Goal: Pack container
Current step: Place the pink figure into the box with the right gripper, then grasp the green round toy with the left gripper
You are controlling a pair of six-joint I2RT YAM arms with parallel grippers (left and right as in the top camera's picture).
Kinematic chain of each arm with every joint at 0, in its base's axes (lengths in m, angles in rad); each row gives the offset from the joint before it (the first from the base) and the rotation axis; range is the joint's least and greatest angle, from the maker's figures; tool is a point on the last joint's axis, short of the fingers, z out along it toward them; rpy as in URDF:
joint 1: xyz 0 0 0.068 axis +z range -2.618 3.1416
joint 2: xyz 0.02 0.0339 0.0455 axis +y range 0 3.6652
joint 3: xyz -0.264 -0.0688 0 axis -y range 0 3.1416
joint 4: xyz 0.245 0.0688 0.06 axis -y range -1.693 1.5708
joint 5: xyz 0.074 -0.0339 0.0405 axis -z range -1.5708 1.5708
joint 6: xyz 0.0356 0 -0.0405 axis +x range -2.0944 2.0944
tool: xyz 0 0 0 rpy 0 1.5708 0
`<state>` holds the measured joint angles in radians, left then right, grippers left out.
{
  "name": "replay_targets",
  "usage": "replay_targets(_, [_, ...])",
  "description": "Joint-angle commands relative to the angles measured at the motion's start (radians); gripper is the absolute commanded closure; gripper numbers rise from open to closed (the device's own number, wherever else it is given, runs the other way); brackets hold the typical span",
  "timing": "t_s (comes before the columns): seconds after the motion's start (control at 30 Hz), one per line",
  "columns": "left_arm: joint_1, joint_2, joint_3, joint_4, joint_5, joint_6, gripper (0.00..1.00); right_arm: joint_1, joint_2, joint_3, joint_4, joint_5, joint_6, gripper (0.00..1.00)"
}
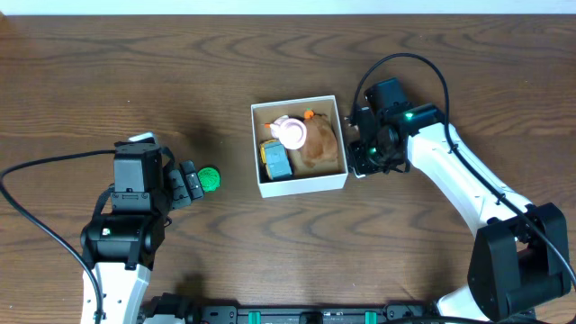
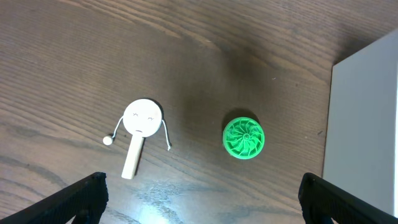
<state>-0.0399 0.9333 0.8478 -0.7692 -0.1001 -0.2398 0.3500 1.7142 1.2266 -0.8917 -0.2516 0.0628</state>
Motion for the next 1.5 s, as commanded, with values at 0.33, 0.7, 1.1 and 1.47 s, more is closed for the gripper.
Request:
replay_targets(0.33, [-0.005,0.0,0.031,0.008,0.007,0.012,0.02,-0.029,-0.003,0.025,0.024,0.451,0.216,0.35])
replay_targets(0.7, [-0.014,0.257,0.067,0.028,0.039,0.028,0.02,-0.241,-0.148,0.134,0.032,0.449,0.166,0.01])
replay_targets(1.1, [-0.063,0.635,0.067,0.198,0.075,0.013,0.02,-0.291,-0.149,0.131,-0.033,0.367,0.13,0.01])
replay_targets(1.47, [-0.064,0.774,0.067,0.23,0.146,0.025,0.02,-0.291,-0.149,0.131,-0.045,0.367,0.13,0.01])
